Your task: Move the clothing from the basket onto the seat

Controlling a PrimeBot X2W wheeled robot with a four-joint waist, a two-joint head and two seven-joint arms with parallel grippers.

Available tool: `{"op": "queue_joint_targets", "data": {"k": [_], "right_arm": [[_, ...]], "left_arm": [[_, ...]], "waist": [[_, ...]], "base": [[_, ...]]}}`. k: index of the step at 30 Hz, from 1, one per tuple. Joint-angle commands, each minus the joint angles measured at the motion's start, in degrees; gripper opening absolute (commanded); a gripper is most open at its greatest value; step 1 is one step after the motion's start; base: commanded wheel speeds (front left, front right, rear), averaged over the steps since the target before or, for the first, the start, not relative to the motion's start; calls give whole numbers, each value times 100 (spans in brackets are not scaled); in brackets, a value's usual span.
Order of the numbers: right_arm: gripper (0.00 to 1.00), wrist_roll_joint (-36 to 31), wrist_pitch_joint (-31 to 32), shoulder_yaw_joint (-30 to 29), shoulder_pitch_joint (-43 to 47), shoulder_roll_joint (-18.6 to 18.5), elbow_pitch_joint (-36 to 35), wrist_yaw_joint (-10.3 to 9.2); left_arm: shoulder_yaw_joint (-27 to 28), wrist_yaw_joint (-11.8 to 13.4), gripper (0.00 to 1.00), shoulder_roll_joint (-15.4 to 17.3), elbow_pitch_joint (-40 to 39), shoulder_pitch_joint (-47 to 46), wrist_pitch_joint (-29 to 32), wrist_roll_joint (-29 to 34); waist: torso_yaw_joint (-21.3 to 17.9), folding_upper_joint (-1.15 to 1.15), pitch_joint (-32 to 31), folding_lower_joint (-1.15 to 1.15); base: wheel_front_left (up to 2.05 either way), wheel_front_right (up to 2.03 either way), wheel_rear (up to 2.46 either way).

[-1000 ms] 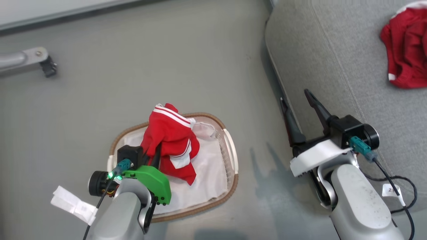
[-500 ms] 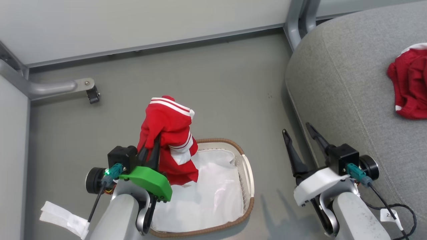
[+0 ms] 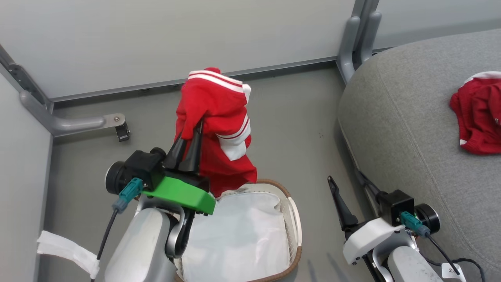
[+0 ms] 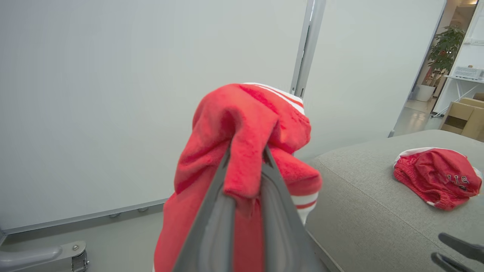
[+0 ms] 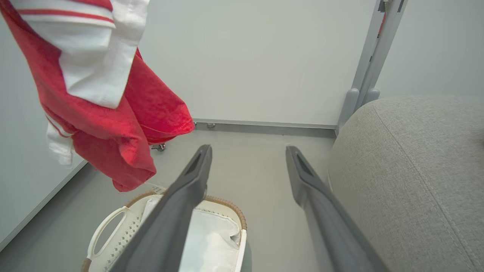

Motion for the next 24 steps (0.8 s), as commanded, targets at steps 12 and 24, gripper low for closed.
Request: {"op": "queue_joint_targets", "data": {"k": [12,24], "right_arm": [[100,-105,-12,632,-62,-26,-165,-6],[100,77,-12,2045,-1252,-28,-271,-6]], "left_arm": [[-333,22,0,2,-491,-69,-4,-276],[-707,128,0,0,-469,-175,-4,-509]], "waist": [[-17,0,-47,0],[151,0,89,0]], "base": [[0,0,0],[0,0,0]]}}
